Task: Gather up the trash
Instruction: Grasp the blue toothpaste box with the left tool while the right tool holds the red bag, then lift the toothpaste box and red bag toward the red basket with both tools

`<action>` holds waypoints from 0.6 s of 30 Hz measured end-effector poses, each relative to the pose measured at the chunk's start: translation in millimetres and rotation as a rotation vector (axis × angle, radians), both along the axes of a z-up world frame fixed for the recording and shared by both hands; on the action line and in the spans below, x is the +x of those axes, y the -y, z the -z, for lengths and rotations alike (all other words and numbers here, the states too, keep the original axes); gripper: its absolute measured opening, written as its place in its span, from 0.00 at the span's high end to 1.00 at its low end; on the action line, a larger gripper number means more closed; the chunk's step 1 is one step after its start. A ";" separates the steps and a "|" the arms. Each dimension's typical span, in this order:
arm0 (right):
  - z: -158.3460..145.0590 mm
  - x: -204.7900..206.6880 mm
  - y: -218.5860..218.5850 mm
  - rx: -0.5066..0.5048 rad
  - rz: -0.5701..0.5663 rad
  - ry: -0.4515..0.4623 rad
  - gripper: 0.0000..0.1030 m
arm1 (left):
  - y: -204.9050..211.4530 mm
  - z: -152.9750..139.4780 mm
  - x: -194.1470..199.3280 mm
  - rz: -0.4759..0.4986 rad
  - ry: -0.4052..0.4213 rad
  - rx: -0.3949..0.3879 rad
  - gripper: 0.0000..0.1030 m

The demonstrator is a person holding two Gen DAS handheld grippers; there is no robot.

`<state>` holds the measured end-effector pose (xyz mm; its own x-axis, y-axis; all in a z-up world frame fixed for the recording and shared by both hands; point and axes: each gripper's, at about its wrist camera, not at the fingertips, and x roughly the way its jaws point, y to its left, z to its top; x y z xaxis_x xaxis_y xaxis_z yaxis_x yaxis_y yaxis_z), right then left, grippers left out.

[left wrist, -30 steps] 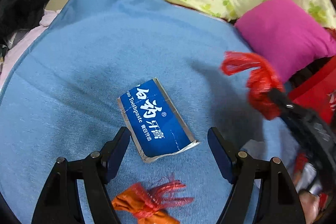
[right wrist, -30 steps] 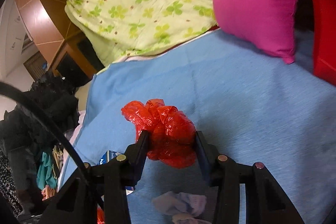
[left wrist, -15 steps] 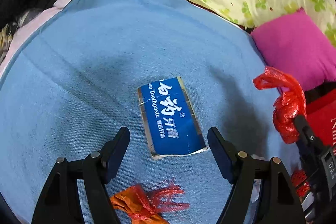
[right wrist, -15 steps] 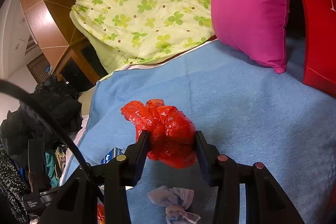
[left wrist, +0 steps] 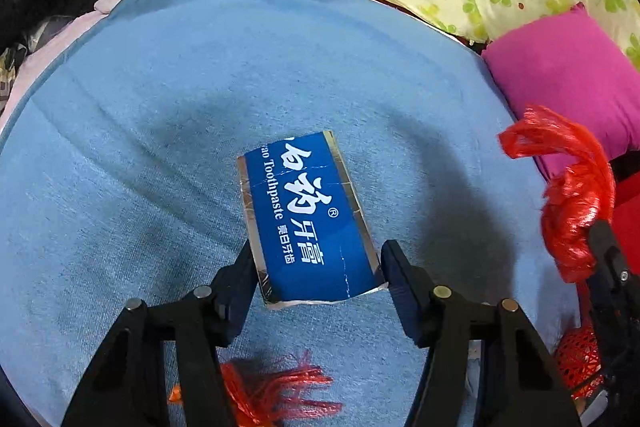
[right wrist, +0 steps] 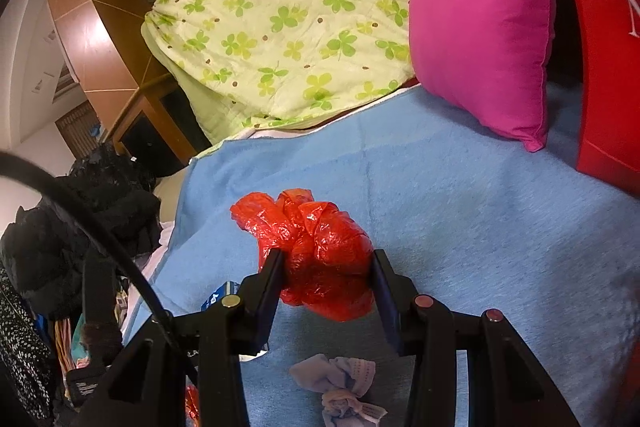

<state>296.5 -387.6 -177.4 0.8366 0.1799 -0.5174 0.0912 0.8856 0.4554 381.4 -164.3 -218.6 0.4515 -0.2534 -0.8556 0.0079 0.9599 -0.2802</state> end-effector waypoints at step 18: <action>-38.8 -61.5 6.0 -0.015 0.028 0.105 0.55 | -1.3 -81.9 -91.4 0.066 0.323 0.215 0.40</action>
